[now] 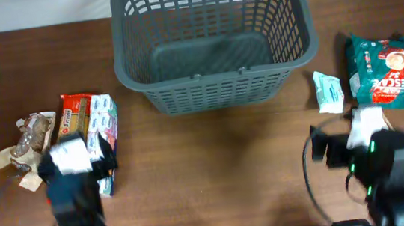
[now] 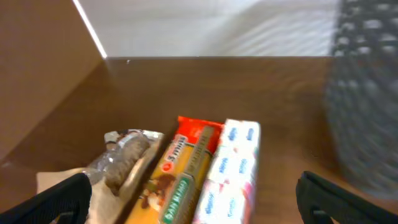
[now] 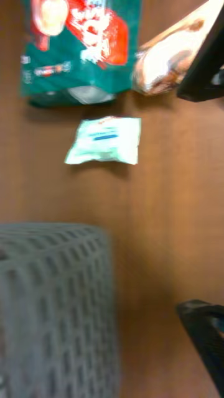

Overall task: Pack container
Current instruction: 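Move the right gripper to the green Nescafe bag and grasp it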

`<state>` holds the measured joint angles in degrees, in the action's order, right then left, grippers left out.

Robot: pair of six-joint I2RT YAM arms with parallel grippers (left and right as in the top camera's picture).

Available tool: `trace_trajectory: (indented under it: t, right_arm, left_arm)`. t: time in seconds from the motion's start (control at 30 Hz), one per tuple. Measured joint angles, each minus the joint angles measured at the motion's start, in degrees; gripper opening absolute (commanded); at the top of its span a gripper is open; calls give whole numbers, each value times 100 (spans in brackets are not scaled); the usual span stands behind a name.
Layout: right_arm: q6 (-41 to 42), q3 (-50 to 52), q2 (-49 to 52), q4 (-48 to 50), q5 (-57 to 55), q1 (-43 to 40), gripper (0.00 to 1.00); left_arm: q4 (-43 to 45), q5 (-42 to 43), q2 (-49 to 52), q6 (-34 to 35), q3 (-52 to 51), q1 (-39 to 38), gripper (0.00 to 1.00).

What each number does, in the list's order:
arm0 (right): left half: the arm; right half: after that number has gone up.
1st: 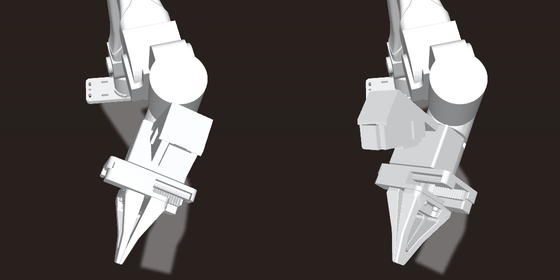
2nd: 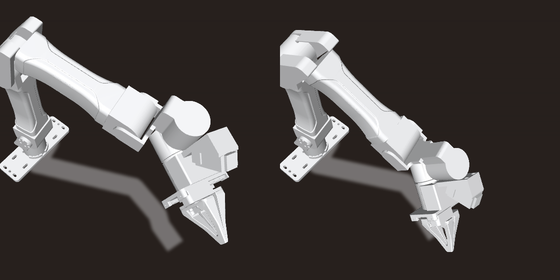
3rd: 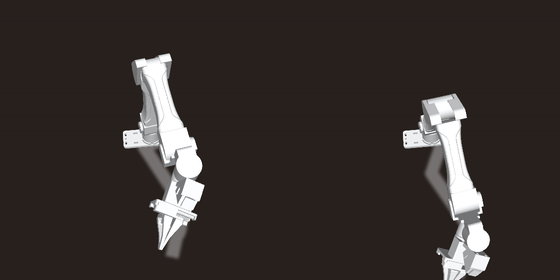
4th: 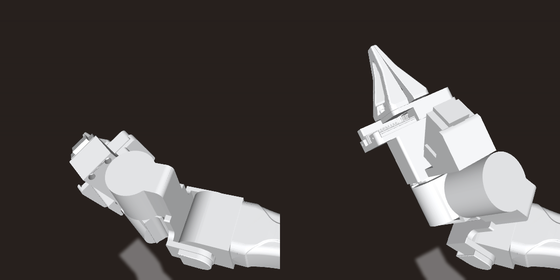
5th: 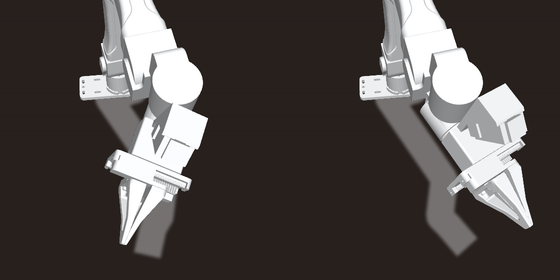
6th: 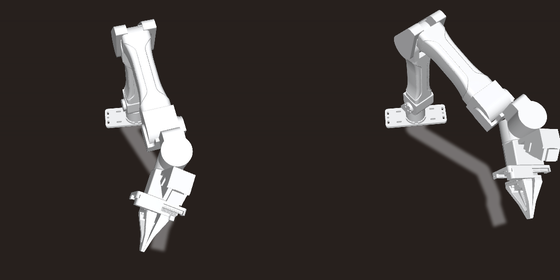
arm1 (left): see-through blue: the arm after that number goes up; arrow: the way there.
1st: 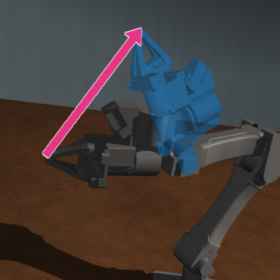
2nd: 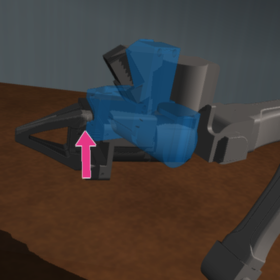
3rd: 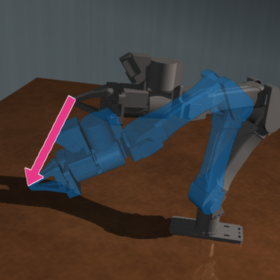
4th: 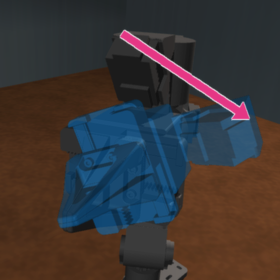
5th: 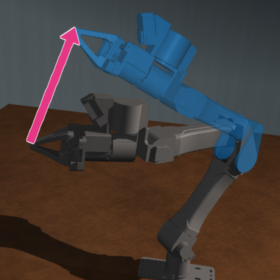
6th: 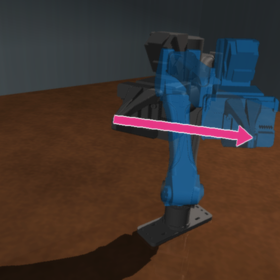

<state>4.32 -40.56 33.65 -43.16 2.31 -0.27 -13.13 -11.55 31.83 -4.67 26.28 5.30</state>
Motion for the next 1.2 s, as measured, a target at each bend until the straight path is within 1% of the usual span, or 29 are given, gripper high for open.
trace_trajectory:
  t: [0.03, 0.13, 0.17, 0.3, 0.43, 0.53, 0.67, 0.73, 0.83, 1.0, 1.2]
  right_arm:
    - [0, -850, 750, -358, -33, 0, 99]
    - [2, -2271, 1749, -1281, -92, 0, 99]
    - [-4, -2962, 2168, -1602, -98, 0, 99]
    - [-17, -4435, 3001, -2199, -192, 0, 99]
    - [-31, -5355, 3508, -2485, -568, -83, 99]
    - [-17, -5751, 3812, -2524, -835, -361, 99]
    - [15, -6006, 4317, -2474, -1008, -1027, 99]
    - [24, -6035, 4819, -2411, -1001, -1499, 99]
    - [24, -6043, 5593, -2321, -1001, -1847, 99]
    - [17, -6043, 7014, -1797, -1029, -1967, 99]
    - [-236, -6043, 8043, -1281, -1185, -1961, 99]
  left_arm:
    - [-66, 142, 721, 2, 557, 243, 99]
    - [-317, 627, 1784, 4, 1475, 649, 99]
    - [-376, 866, 2192, 4, 1886, 813, 99]
    - [-529, 1429, 3154, 4, 2894, 1145, 99]
    - [-575, 1696, 3797, 4, 3460, 1252, 99]
    - [-577, 1781, 4050, 4, 3515, 1268, 99]
    - [-667, 1847, 4330, 4, 3517, 1268, 99]
    - [-719, 1867, 4419, 4, 3517, 1268, 99]
    - [-748, 1869, 4481, 4, 3517, 1268, 99]
    - [-748, 1869, 4522, 4, 3517, 1268, 99]
    - [-748, 1871, 4524, 4, 3517, 1270, 99]
